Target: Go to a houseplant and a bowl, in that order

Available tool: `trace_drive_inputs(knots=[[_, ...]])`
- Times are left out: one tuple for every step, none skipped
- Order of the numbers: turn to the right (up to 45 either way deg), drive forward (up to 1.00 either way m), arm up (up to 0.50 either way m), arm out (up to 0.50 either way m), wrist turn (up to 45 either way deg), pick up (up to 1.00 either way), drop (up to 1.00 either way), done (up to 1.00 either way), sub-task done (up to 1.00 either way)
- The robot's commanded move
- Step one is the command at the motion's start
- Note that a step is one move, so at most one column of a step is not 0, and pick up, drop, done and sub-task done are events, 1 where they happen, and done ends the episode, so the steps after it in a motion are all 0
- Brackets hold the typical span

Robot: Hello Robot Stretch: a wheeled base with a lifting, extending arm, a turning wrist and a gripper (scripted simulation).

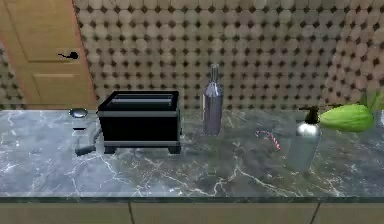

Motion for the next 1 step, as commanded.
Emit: trace_drive_inputs(knots=[[-45.0,0.00,0.00,0.00,0.0,0.00,0.00,0.00,0.00]])
